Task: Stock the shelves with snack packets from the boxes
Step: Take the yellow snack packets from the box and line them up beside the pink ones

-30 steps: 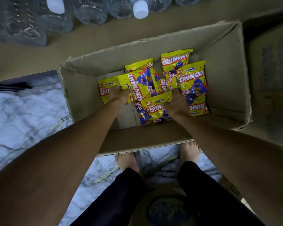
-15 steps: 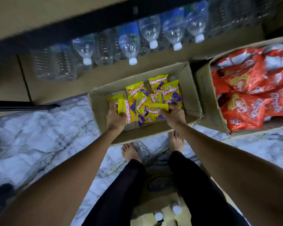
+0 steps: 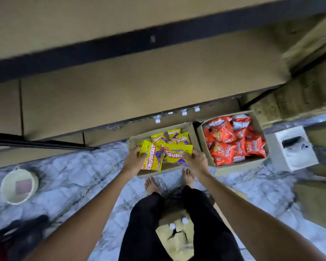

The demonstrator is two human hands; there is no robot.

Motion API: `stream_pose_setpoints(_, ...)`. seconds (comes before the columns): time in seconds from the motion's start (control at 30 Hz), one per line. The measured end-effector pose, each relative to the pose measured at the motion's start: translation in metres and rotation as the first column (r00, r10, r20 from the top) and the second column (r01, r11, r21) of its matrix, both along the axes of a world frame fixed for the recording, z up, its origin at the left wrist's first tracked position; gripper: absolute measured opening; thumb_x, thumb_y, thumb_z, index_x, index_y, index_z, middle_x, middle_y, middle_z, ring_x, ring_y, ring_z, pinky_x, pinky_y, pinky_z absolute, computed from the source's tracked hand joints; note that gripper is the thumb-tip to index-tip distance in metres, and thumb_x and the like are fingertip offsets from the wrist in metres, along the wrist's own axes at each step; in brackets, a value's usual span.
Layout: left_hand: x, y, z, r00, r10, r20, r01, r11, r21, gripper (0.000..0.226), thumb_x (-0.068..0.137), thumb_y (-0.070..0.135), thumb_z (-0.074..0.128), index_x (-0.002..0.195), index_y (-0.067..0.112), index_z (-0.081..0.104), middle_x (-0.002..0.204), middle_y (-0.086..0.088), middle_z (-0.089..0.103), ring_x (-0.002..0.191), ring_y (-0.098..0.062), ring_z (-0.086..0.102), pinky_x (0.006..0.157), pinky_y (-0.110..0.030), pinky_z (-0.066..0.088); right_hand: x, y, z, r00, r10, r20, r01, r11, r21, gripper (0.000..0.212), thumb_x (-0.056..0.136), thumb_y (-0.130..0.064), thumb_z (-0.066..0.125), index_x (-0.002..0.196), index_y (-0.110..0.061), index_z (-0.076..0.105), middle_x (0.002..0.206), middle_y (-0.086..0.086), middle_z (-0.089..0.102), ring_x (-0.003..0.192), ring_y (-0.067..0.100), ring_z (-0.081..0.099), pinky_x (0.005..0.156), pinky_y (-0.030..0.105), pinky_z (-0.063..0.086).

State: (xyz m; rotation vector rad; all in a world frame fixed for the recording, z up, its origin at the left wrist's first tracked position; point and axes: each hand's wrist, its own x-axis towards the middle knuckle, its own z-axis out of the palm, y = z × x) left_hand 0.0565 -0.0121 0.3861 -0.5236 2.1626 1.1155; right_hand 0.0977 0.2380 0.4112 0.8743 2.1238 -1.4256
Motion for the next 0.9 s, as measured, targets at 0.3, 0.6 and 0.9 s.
stream_pose_setpoints(0.3, -0.008, 0.014, 0.195, 0.974, -0.126, -0.186, 0.141, 0.987, 0.074, 0.014, 0.094, 0.006, 0.060, 0.097, 0.018, 0.066, 0.087, -0.005, 0.068, 0.077, -0.017, 0.060, 0.058, -0.017, 0.044, -0.002, -0.003, 0.149, 0.982, -0.011, -0.188, 0.011, 1.000, -0.003, 0.055, 0.089, -0.039, 0.073, 0.059, -0.023, 0.030, 0.045, -0.013, 0.029, 0.039, 0.004, 0.024, 0.044, 0.021, 0.022)
stream_pose_setpoints(0.6, -0.028, 0.014, 0.268, 0.914, -0.238, -0.329, 0.274, 0.960, 0.065, 0.010, 0.095, 0.011, 0.060, 0.094, 0.018, 0.067, 0.091, -0.013, 0.074, 0.076, -0.026, 0.071, 0.066, -0.037, 0.055, -0.014, -0.003, 0.214, 0.938, 0.061, -0.340, -0.059, 0.998, 0.018, 0.046, 0.089, -0.048, 0.067, 0.065, -0.013, 0.049, 0.054, -0.008, 0.045, 0.049, 0.008, 0.037, 0.052, 0.024, 0.034)
stream_pose_setpoints(0.9, -0.077, 0.015, 0.326, 0.860, -0.286, -0.422, 0.370, 0.920, 0.131, 0.014, 0.097, 0.007, 0.057, 0.108, 0.003, 0.065, 0.102, -0.018, 0.072, 0.082, -0.019, 0.066, 0.082, -0.044, 0.055, -0.048, -0.004, 0.269, 0.886, -0.005, -0.463, -0.012, 0.999, -0.034, 0.031, 0.100, -0.038, 0.056, 0.100, -0.009, 0.069, 0.082, -0.003, 0.077, 0.080, 0.017, 0.075, 0.073, 0.035, 0.060)
